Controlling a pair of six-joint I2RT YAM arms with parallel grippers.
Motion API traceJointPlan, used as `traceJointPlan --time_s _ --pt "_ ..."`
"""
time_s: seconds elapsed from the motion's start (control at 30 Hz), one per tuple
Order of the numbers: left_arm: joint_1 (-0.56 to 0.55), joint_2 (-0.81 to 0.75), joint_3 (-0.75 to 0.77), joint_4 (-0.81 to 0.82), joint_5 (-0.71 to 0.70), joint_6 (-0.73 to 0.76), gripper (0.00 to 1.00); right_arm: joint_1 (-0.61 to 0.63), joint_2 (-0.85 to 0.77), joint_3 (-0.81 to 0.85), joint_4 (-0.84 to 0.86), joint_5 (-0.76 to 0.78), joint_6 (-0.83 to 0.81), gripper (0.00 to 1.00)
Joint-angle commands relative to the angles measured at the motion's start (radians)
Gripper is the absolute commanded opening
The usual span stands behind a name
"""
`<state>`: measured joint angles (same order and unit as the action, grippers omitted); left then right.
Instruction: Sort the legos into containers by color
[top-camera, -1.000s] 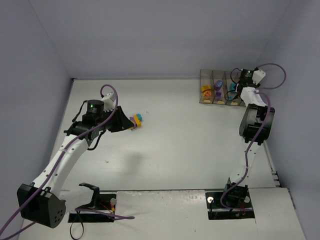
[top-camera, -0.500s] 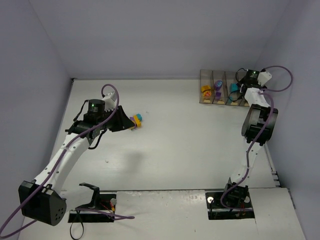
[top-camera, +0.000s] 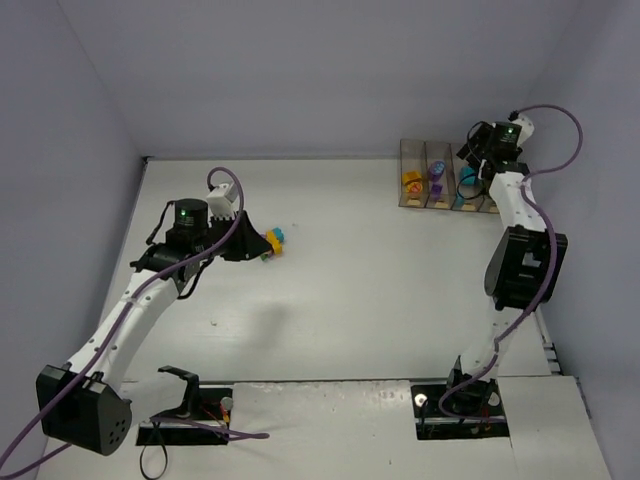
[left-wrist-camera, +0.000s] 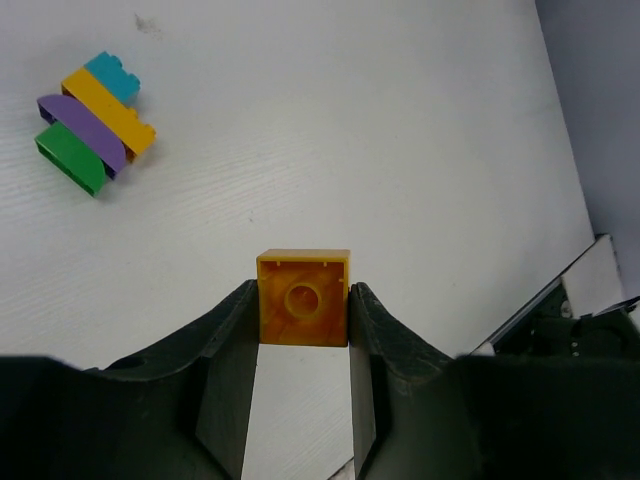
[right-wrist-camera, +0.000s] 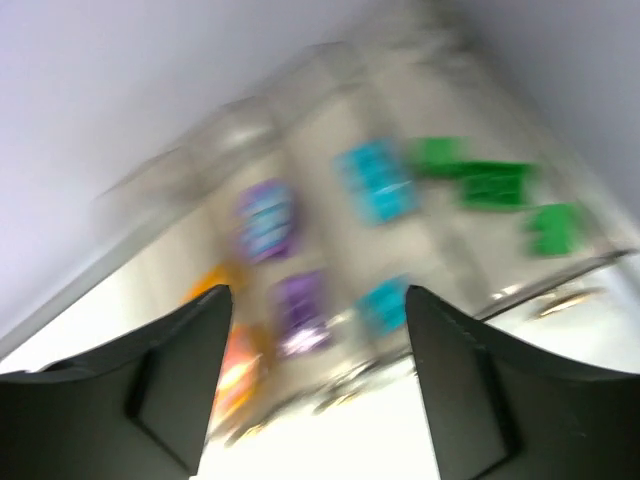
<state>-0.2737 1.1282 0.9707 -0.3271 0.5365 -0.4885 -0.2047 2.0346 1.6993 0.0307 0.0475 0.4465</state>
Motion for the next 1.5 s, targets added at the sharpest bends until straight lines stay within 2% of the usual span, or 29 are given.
traceJointPlan --time_s 0.0,0.13,0.27,0.3,0.4,0.53,0.9,1.47 --pt "-0.001 -0.050 0.003 0.117 0.026 0.160 0.05 0.091 -0.212 -0.055 0.009 -0.228 -0.031 0.63" --pt "-0.013 -0.065 -0.007 0.131 0.014 0.310 0.05 0.192 -0.298 -0.171 0.005 -0.542 0.000 0.59" --pt "-0.062 -0.099 -0.029 0.154 0.006 0.479 0.06 0.336 -0.333 -0.248 0.009 -0.766 0.052 0.59" --pt "-0.088 -0.117 -0.044 0.158 0.003 0.557 0.06 0.365 -0.336 -0.257 0.009 -0.799 0.055 0.59" --pt "-0.120 -0.160 -0.075 0.197 0.008 0.646 0.06 0.479 -0.349 -0.270 0.017 -0.879 0.081 0.58" --pt "-0.134 -0.192 -0.131 0.261 0.062 0.708 0.06 0.588 -0.347 -0.251 0.037 -0.960 0.116 0.58" --pt "-0.196 -0.183 -0.125 0.278 0.008 0.821 0.07 0.781 -0.315 -0.221 0.064 -1.052 0.146 0.58" --pt "-0.197 -0.162 -0.109 0.310 -0.027 0.821 0.07 0.850 -0.295 -0.256 0.064 -1.025 0.133 0.55"
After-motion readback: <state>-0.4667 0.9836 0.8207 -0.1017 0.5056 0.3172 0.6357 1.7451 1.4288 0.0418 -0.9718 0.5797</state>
